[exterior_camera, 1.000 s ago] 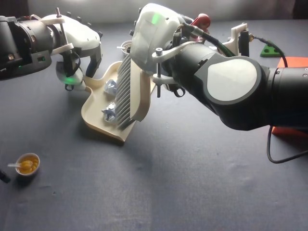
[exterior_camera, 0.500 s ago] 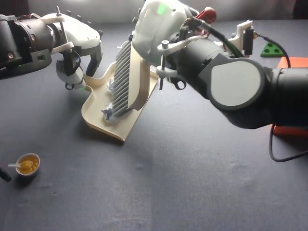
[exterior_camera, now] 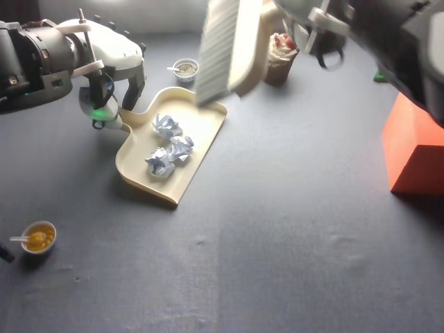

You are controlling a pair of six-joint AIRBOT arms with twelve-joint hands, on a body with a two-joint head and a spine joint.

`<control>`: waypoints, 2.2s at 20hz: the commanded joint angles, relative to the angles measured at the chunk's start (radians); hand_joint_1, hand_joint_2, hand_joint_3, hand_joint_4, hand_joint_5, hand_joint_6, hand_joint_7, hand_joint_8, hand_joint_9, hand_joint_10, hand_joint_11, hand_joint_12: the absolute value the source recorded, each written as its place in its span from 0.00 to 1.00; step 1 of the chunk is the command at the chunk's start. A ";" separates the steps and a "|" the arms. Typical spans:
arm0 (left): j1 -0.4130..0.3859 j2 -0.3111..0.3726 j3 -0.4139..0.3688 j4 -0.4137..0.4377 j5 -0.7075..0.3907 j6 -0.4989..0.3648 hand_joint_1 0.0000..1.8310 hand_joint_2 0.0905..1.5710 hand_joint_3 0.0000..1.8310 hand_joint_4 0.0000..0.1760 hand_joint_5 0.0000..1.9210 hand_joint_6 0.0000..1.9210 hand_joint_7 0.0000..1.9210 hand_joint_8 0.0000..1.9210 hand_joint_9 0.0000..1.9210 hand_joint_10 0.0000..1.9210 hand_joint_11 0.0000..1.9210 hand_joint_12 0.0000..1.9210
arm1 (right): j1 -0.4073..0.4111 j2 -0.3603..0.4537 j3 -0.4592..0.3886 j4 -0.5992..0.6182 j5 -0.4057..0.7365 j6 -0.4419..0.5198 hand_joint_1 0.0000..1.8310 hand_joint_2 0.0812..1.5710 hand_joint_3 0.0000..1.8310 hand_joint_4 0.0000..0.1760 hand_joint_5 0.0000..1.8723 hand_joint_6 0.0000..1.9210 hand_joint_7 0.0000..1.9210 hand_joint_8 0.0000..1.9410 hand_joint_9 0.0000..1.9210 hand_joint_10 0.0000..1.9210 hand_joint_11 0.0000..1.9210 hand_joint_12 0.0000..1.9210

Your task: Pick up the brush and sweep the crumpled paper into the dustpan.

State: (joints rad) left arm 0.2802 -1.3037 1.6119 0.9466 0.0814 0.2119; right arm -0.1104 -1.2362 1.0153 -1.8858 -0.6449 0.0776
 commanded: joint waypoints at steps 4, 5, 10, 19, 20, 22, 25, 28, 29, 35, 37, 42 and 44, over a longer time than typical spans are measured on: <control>-0.014 0.018 -0.001 0.012 -0.033 0.005 0.61 0.69 0.00 0.00 0.51 0.50 0.22 0.00 0.16 0.00 0.16 0.00 | 0.009 0.075 -0.041 0.097 -0.053 -0.015 0.38 0.91 0.00 0.00 0.58 1.00 0.65 1.00 0.68 1.00 0.73 1.00; -0.016 0.019 -0.001 0.012 -0.033 0.005 0.61 0.69 0.00 0.00 0.51 0.50 0.22 0.00 0.17 0.00 0.17 0.00 | 0.009 0.083 -0.047 0.134 -0.065 -0.021 0.38 0.91 0.00 0.00 0.58 1.00 0.65 1.00 0.68 1.00 0.72 1.00; -0.018 0.023 -0.007 0.012 -0.031 0.005 0.61 0.69 0.00 0.00 0.53 0.48 0.22 0.00 0.16 0.00 0.16 0.01 | -0.012 0.112 -0.092 0.165 -0.081 -0.028 0.37 0.90 0.00 0.00 0.59 1.00 0.66 1.00 0.68 1.00 0.73 1.00; -0.023 0.026 -0.012 0.012 -0.027 0.005 0.61 0.69 0.00 0.00 0.51 0.51 0.19 0.00 0.13 0.00 0.14 0.00 | -0.058 0.124 -0.117 0.121 -0.083 -0.048 0.38 0.91 0.00 0.00 0.58 1.00 0.65 1.00 0.67 1.00 0.72 1.00; -0.024 0.027 -0.012 0.012 -0.027 0.006 0.60 0.69 0.00 0.00 0.52 0.50 0.19 0.00 0.13 0.00 0.14 0.00 | -0.061 0.124 -0.117 0.121 -0.083 -0.048 0.37 0.92 0.00 0.00 0.58 1.00 0.65 1.00 0.67 1.00 0.72 1.00; -0.026 0.027 -0.012 0.012 -0.027 0.007 0.61 0.68 0.00 0.00 0.53 0.47 0.22 0.00 0.16 0.00 0.16 0.01 | -0.064 0.124 -0.117 0.121 -0.083 -0.048 0.38 0.91 0.00 0.00 0.58 1.00 0.64 1.00 0.67 1.00 0.71 1.00; -0.030 0.027 -0.012 0.013 -0.027 0.011 0.61 0.68 0.00 0.00 0.53 0.47 0.21 0.00 0.15 0.00 0.15 0.01 | -0.064 0.124 -0.112 0.120 -0.083 -0.051 0.38 0.91 0.00 0.00 0.59 1.00 0.65 1.00 0.68 1.00 0.72 1.00; -0.031 0.027 -0.013 0.013 -0.026 0.011 0.61 0.68 0.00 0.00 0.53 0.48 0.20 0.00 0.14 0.00 0.15 0.00 | -0.064 0.124 -0.109 0.116 -0.080 -0.052 0.38 0.91 0.00 0.00 0.59 1.00 0.65 1.00 0.68 1.00 0.72 1.00; -0.031 0.027 -0.013 0.013 -0.026 0.011 0.61 0.68 0.00 0.00 0.53 0.48 0.22 0.00 0.16 0.00 0.16 0.01 | -0.064 0.124 -0.109 0.115 -0.080 -0.052 0.38 0.91 0.00 0.00 0.59 1.00 0.66 1.00 0.68 1.00 0.72 1.00; -0.035 0.028 -0.015 0.013 -0.025 0.013 0.60 0.69 0.00 0.00 0.52 0.50 0.23 0.00 0.17 0.00 0.17 0.01 | -0.064 0.124 -0.109 0.111 -0.077 -0.052 0.38 0.91 0.00 0.00 0.59 1.00 0.65 1.00 0.68 1.00 0.73 1.00; -0.035 0.028 -0.015 0.013 -0.025 0.013 0.58 0.71 0.00 0.00 0.48 0.55 0.23 0.00 0.18 0.00 0.16 0.01 | -0.064 0.124 -0.109 0.107 -0.077 -0.052 0.38 0.91 0.00 0.00 0.59 1.00 0.65 1.00 0.67 1.00 0.72 1.00; -0.036 0.031 -0.016 0.013 -0.025 0.013 0.51 0.66 0.00 0.53 0.27 0.00 0.16 0.00 0.15 0.00 0.13 0.00 | -0.064 0.124 -0.108 0.106 -0.076 -0.052 0.39 0.91 0.00 0.00 0.59 1.00 0.65 1.00 0.69 1.00 0.74 1.00; -0.038 0.032 -0.017 0.013 -0.025 0.015 0.51 0.65 0.00 0.60 0.24 0.00 0.16 0.00 0.14 0.00 0.13 0.00 | -0.064 0.124 -0.108 0.106 -0.076 -0.052 0.38 0.91 0.00 0.00 0.59 1.00 0.66 1.00 0.69 1.00 0.73 1.00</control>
State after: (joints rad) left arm 0.2569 -1.2873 1.5951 0.9459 0.0925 0.2192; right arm -0.1806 -1.1210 0.9043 -1.6989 -0.6884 0.0364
